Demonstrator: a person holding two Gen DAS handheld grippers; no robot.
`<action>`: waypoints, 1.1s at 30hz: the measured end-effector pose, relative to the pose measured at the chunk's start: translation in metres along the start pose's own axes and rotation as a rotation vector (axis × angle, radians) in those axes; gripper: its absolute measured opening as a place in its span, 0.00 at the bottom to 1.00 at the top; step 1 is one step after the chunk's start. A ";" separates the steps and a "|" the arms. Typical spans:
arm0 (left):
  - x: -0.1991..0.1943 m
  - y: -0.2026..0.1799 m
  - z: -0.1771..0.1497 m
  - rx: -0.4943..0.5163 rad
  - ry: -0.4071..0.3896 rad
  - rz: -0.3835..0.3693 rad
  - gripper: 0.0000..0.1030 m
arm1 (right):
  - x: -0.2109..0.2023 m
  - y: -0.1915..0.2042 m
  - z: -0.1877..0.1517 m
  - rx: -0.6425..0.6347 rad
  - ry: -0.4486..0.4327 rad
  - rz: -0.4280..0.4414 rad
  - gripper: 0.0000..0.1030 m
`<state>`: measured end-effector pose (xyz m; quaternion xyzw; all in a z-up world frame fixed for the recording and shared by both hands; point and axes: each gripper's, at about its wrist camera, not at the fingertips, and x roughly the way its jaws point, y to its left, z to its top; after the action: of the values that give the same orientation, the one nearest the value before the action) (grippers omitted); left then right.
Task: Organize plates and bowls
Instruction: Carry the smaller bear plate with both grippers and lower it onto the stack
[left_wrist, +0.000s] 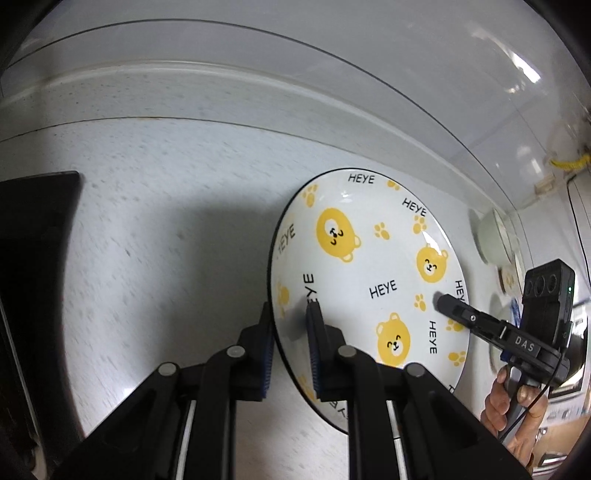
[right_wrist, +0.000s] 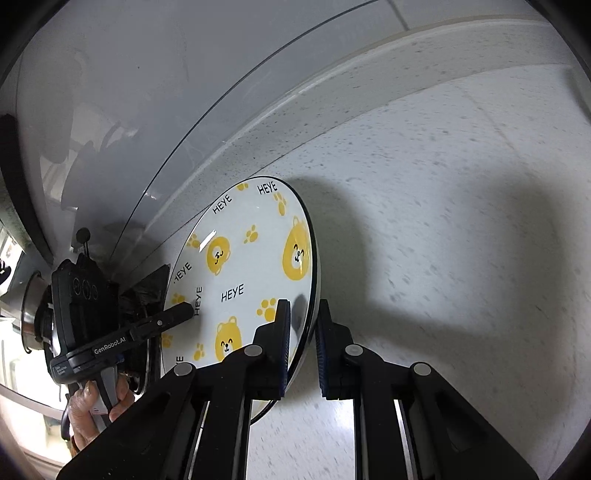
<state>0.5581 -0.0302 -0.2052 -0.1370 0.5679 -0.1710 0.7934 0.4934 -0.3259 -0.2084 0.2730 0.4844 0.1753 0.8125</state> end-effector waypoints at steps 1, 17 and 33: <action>-0.003 -0.005 -0.005 0.008 -0.001 -0.005 0.15 | -0.006 -0.003 -0.004 0.003 -0.006 -0.002 0.12; -0.141 -0.037 -0.133 0.030 -0.101 -0.082 0.15 | -0.114 0.044 -0.091 -0.086 -0.073 -0.011 0.12; -0.202 0.022 -0.287 -0.111 -0.125 -0.003 0.15 | -0.109 0.097 -0.207 -0.213 0.055 0.080 0.12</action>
<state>0.2283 0.0692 -0.1326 -0.1921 0.5255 -0.1316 0.8183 0.2572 -0.2525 -0.1530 0.1991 0.4737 0.2653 0.8158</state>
